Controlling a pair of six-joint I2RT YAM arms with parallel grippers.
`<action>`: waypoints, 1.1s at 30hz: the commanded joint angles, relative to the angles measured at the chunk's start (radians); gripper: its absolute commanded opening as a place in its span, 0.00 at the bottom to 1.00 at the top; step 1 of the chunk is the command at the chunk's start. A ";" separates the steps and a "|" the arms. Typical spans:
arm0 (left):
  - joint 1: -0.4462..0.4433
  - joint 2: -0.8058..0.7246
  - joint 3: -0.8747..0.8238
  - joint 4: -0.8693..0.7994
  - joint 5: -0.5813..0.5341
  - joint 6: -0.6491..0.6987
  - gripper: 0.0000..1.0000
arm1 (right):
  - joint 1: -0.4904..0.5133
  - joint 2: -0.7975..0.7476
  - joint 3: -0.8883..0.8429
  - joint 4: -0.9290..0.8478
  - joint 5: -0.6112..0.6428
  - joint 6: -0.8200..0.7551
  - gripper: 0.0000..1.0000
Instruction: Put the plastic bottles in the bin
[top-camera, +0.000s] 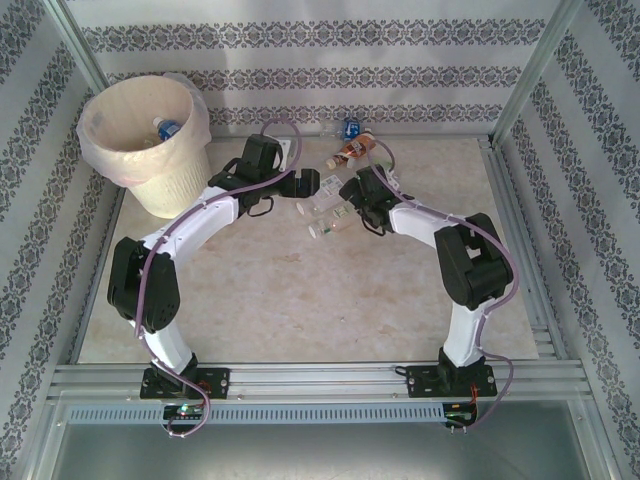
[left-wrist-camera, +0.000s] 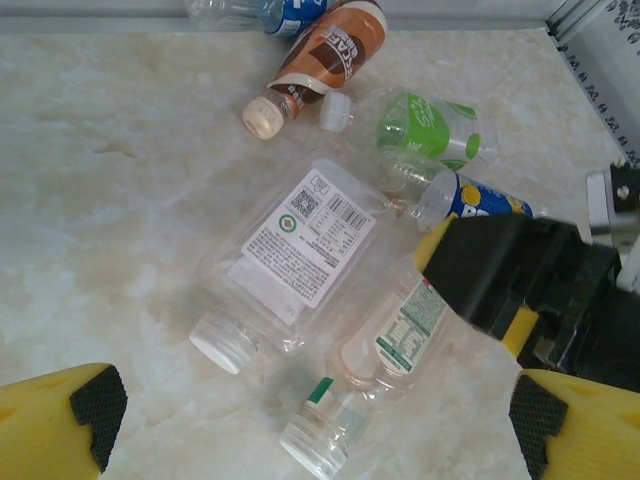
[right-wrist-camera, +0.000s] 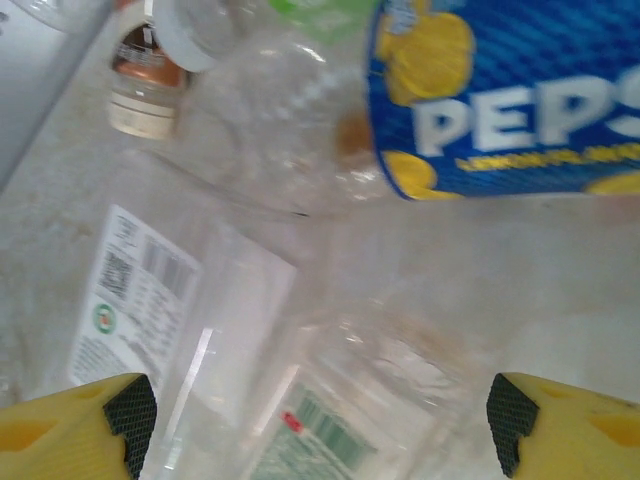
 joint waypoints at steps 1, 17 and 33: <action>-0.003 0.026 -0.018 0.008 -0.004 -0.016 1.00 | -0.002 0.067 0.045 -0.025 -0.026 0.027 0.87; -0.023 0.042 -0.094 0.058 0.142 0.058 1.00 | 0.008 0.032 -0.063 -0.024 -0.105 -0.055 0.69; -0.200 0.110 -0.182 0.029 -0.051 0.350 1.00 | 0.044 -0.057 -0.170 0.194 -0.368 -0.177 0.65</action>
